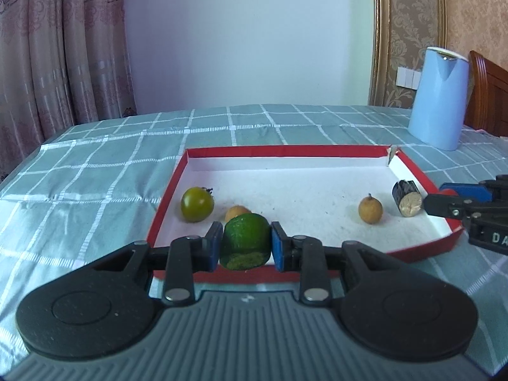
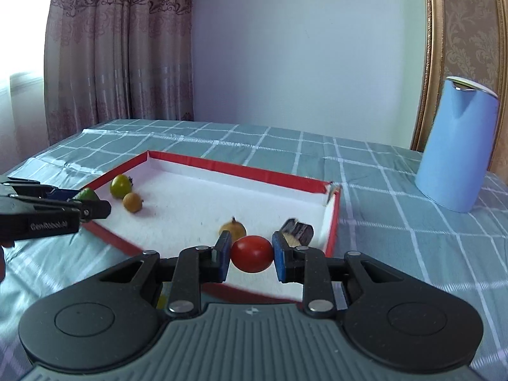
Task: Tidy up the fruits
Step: 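Carry the cucumber chunk and red tomato into the red tray and open both grippers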
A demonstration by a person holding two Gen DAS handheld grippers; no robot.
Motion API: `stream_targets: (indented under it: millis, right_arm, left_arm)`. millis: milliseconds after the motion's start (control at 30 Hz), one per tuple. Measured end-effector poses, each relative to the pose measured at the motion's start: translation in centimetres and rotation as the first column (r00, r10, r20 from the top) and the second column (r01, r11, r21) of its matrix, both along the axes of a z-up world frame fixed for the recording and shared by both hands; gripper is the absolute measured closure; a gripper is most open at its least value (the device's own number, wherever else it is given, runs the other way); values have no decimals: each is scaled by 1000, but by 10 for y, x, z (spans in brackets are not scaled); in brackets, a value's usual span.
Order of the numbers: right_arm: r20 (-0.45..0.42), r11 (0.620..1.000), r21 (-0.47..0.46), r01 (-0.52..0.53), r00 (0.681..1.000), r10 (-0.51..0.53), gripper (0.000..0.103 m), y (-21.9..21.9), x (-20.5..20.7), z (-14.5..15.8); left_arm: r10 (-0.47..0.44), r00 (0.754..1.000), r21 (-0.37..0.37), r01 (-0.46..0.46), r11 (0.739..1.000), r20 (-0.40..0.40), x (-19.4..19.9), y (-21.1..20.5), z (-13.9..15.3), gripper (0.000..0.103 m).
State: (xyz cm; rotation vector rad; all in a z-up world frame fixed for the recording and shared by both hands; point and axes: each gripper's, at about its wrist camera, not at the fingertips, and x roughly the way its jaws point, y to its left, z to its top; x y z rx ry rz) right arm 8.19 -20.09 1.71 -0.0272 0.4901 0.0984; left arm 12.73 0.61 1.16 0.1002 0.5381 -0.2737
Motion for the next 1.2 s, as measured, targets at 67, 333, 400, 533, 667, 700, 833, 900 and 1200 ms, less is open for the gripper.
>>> stream_targets:
  millis: [67, 333, 400, 533, 667, 700, 833, 900, 1200]
  right_arm:
    - [-13, 1000, -7, -9, 1000, 9, 76, 6, 12, 1]
    - [-80, 999, -12, -38, 996, 37, 76, 27, 52, -9]
    - [-82, 999, -22, -34, 996, 32, 76, 32, 59, -11]
    - [-96, 999, -35, -34, 995, 30, 76, 40, 72, -16]
    - [-99, 998, -47, -42, 994, 38, 76, 47, 80, -19]
    - [-100, 998, -52, -46, 994, 41, 76, 50, 82, -20]
    - [-101, 995, -74, -71, 993, 64, 77, 63, 89, -24]
    - [-106, 993, -78, -93, 991, 85, 77, 65, 90, -26]
    - [-80, 993, -92, -78, 994, 71, 62, 65, 86, -29]
  left_arm:
    - [-1, 1000, 4, 2, 1000, -9, 7, -5, -1, 74]
    - [21, 999, 39, -19, 999, -39, 33, -20, -12, 74]
    - [34, 998, 40, -33, 999, -44, 39, -20, -14, 74]
    - [69, 997, 41, -67, 997, -35, 48, -20, -14, 74]
    - [102, 994, 57, -100, 993, -34, 56, -20, -17, 74]
    - [111, 993, 60, -108, 992, -33, 57, -20, -17, 74]
    - [127, 991, 48, -124, 991, -46, 62, -16, -19, 74]
    - [130, 990, 41, -128, 991, -52, 62, -13, -19, 73]
    - [126, 988, 10, -125, 992, -88, 65, -9, -24, 71]
